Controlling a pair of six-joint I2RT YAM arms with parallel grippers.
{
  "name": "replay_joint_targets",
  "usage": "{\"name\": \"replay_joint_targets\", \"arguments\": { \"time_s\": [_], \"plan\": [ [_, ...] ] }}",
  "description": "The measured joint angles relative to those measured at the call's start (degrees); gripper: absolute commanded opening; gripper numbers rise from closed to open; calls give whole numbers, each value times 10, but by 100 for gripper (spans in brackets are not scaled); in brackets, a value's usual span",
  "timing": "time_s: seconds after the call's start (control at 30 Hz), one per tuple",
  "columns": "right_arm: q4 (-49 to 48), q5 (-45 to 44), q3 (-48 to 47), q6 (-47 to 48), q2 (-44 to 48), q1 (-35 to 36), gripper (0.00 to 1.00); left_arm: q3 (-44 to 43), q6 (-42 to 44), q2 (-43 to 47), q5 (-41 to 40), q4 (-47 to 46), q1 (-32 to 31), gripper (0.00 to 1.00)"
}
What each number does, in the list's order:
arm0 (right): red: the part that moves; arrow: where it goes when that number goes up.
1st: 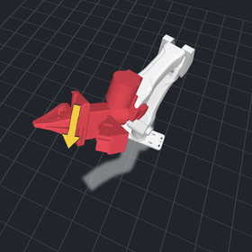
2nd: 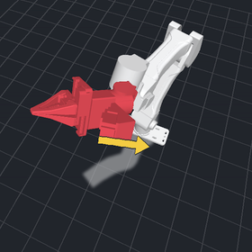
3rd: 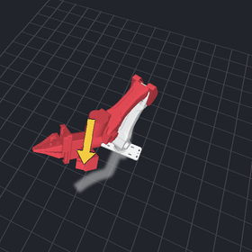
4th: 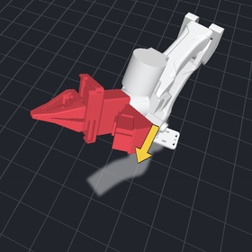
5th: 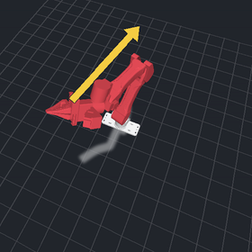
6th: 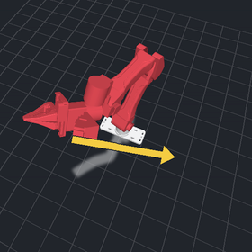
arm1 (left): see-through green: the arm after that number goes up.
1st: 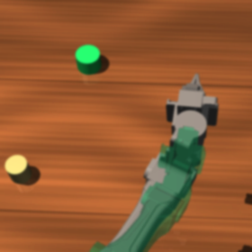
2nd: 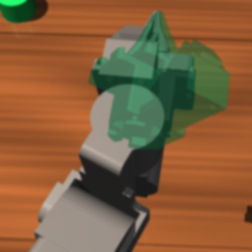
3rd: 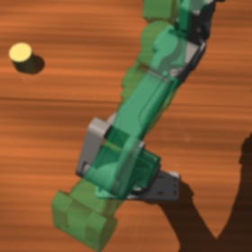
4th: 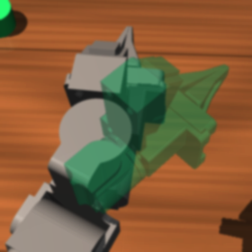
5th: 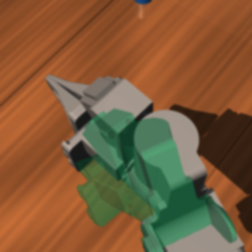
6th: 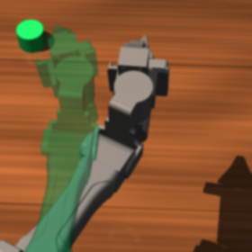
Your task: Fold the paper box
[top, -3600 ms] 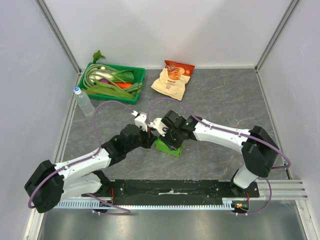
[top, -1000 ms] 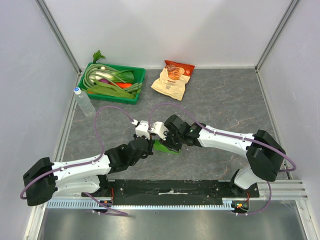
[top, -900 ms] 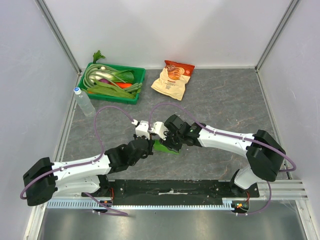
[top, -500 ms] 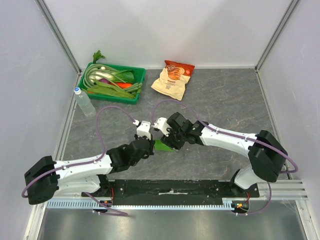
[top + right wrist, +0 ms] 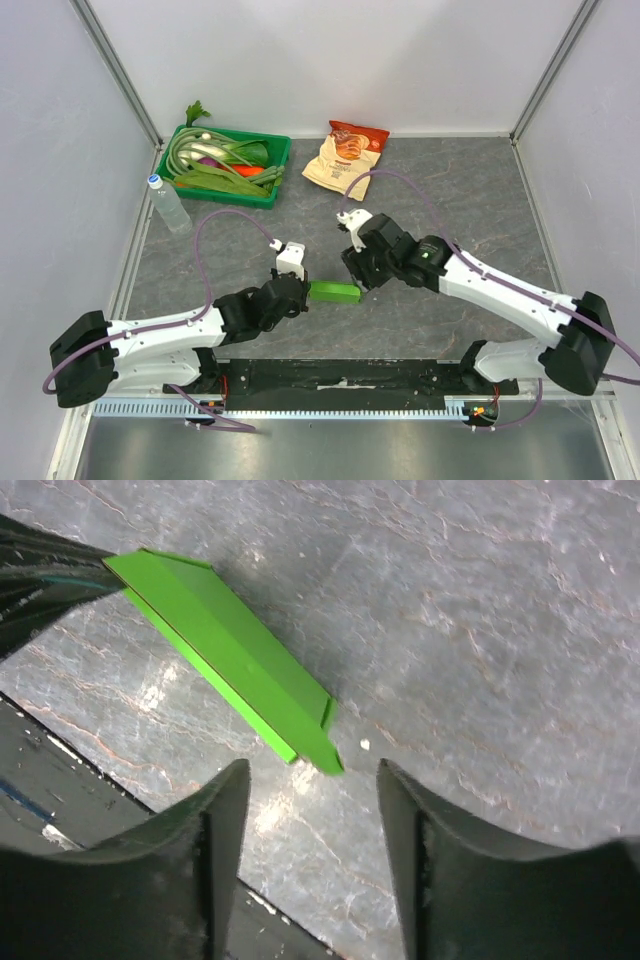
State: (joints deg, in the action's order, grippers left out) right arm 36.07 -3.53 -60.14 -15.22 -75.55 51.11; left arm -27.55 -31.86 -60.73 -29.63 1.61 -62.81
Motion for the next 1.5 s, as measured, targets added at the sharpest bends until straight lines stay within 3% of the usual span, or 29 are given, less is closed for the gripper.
{"name": "replay_joint_targets", "arguments": {
  "time_s": [0.03,0.07,0.33,0.77,0.97,1.1,1.5],
  "plan": [
    [11,-6,0,-14,11,-1,37,-2,0,-1,0,2,0,2],
    [23,-11,0,-22,20,-1,34,-3,0,-2,0,5,0,2],
    [23,-18,44,-27,46,1,35,-9,0,-5,1,13,0,2],
    [-29,-31,60,15,9,12,33,-9,0,-5,1,14,0,2],
    [-35,-35,60,23,-7,20,18,-9,0,-5,2,14,0,2],
    [-36,-43,60,23,-8,26,0,-10,0,-5,2,15,0,2],
    [26,-54,5,-73,-48,28,0,-10,0,-5,1,17,-1,2]
  ]
}}
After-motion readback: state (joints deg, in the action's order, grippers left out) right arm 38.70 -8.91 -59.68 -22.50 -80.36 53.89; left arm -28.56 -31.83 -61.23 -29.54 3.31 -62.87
